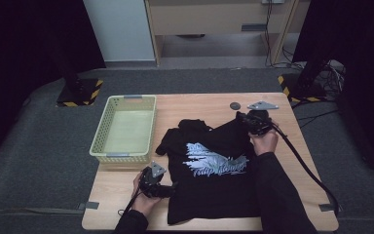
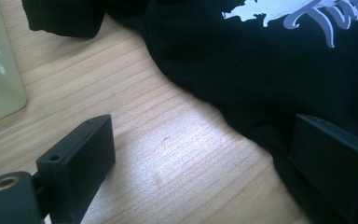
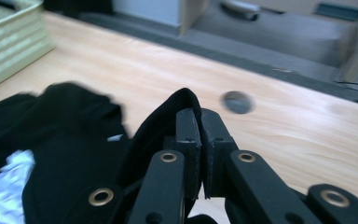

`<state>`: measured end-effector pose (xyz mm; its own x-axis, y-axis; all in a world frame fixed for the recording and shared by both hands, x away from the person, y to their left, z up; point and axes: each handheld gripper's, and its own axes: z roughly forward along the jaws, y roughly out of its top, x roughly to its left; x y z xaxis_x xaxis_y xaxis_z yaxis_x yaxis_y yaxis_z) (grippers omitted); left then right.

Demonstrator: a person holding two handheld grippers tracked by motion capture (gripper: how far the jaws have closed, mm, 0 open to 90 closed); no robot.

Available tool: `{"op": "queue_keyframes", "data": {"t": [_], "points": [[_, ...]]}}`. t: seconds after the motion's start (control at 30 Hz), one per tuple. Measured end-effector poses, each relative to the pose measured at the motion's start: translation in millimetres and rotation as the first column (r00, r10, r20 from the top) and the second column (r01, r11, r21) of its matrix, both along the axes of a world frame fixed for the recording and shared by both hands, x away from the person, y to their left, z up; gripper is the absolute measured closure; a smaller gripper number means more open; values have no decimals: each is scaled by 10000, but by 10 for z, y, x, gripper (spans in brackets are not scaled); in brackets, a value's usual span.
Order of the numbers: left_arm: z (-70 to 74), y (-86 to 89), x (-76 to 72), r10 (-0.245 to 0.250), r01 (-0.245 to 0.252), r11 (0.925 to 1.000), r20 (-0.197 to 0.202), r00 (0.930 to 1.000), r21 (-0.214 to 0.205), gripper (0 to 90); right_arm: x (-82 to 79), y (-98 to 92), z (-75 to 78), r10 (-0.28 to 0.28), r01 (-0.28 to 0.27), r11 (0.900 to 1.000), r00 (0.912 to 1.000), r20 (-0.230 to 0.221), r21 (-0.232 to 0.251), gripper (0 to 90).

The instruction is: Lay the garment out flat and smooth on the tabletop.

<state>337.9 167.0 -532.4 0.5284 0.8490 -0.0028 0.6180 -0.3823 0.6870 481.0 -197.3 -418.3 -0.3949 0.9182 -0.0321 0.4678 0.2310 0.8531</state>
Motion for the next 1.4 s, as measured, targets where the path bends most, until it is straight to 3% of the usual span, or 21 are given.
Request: {"op": "queue_keyframes", "data": {"t": [0.07, 0.13, 0.23, 0.27, 0.37, 0.57, 0.6, 0.63, 0.73, 0.77, 0.8, 0.87, 0.93, 1.07, 1.23, 1.4], "points": [[0, 0, 0, -1, 1, 10000, -1, 10000, 0, 66, -4, -223, 39, -700, 695, 9971, 9974, 153, 295, 873], [0, 0, 0, 0, 0, 10000, -1, 10000, -5, 66, -4, -294, 38, -909, 903, 9954, 9957, 166, 335, 873], [-1, 0, 1, 1, -1, 10000, 1, 10000, -5, 65, 0, -550, -36, -1695, 1692, 9851, 9855, 64, 320, 871], [-1, 0, 1, 2, -2, 10000, 1, 10000, -5, 65, 0, -550, -36, -1695, 1692, 9851, 9855, 64, 320, 871], [-1, 0, 1, 1, -1, 10000, 0, 10000, -7, 65, -2, -751, -150, -2368, 2370, 9709, 9715, -118, 330, 864], [-1, -1, 0, 13, -13, 10000, 4, 10000, -11, 65, -27, -920, -253, -2826, 2837, 9582, 9587, -316, 373, 797], [-1, -1, 0, 13, -13, 10000, 4, 10000, -11, 65, -27, -920, -253, -2826, 2837, 9582, 9587, -316, 373, 797], [-1, -1, 0, 13, -13, 10000, 4, 10000, -9, 65, -40, -938, -231, -2851, 2858, 9573, 9582, -232, 431, 727], [-2, -2, 1, 14, -14, 10000, 8, 10000, -11, 64, -59, -935, -187, -2803, 2801, 9588, 9599, -29, 486, 692], [-2, -2, 1, 17, -17, 10000, 9, 10000, -12, 64, -72, -904, -150, -2547, 2539, 9649, 9670, 37, 668, 651], [-2, -2, 1, 16, -16, 10000, 7, 10000, -12, 64, -72, -904, -150, -2547, 2539, 9649, 9670, 37, 668, 651], [-2, -3, 1, 23, -23, 10000, 8, 10000, -13, 64, -76, -841, -148, -2114, 2107, 9744, 9774, -5, 789, 587], [-2, -3, 0, 35, -35, 10000, 7, 10000, -12, 65, -74, -753, -194, -1725, 1735, 9815, 9848, -192, 812, 526], [-1, -3, 0, 28, -28, 10000, 7, 10000, -7, 65, -60, -548, -387, -1214, 1246, 9907, 9909, -580, 552, 461], [-1, -3, 1, 21, -21, 10000, 2, 10000, -6, 65, -12, -294, -659, -545, 633, 9962, 9888, -1389, 597, 410], [0, -3, 0, 21, -21, 10000, -3, 10000, 6, 65, 77, -195, -837, -740, 778, 9969, 9804, -1827, 133, 425]]}}
